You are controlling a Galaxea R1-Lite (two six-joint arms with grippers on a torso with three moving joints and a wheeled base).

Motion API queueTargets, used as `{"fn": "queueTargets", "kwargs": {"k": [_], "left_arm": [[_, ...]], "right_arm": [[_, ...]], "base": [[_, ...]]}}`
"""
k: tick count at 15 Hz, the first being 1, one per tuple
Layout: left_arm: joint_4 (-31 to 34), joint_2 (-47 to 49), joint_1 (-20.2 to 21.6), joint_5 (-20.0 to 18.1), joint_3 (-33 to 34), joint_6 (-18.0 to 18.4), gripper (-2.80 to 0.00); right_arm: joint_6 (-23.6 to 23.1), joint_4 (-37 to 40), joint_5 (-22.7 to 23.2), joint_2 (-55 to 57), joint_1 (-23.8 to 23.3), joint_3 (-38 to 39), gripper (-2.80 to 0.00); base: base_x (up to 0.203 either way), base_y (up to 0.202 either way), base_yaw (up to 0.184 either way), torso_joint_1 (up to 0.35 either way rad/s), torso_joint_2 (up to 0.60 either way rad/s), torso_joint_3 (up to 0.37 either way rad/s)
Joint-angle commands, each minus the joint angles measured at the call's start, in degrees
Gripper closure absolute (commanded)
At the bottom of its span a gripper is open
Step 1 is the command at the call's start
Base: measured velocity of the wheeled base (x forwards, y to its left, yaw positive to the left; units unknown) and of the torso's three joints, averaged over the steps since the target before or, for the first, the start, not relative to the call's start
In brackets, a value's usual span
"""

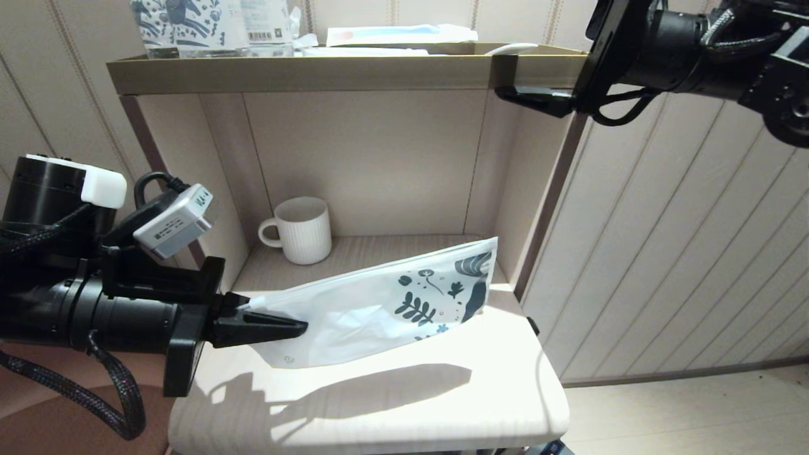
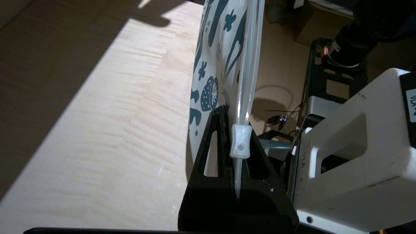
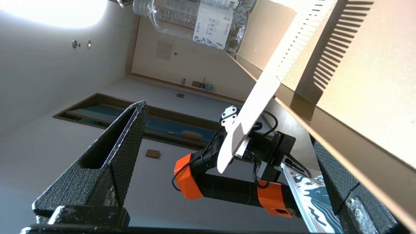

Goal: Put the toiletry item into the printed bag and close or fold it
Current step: Pick up the comb

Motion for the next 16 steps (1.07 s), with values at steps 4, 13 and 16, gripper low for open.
{"fn": "queueTargets", "kwargs": {"k": [4,13,16], "left_arm": [[0.02,0.94,0.01,-0.31,-0.09,0.19,0.0],[-0.07,2.61,0.01,-0.31,-0.18,1.77,0.0],[-0.07,2.73,0.01,-0.31,-0.18,1.77,0.0]], "right_arm": [[1.22,-0.49,0.45,0.12,0.56,-0.4,-2.8],[1.57,-0.93,1.6,-1.82,1.0,-0.4,-2.8],[1.57,-0.93,1.6,-2.03,1.2,-0.23,-2.8]], "base": [[0.0,0.0,0.0,0.0,0.0,0.0],[0.0,0.0,0.0,0.0,0.0,0.0],[0.0,0.0,0.0,0.0,0.0,0.0]]}}
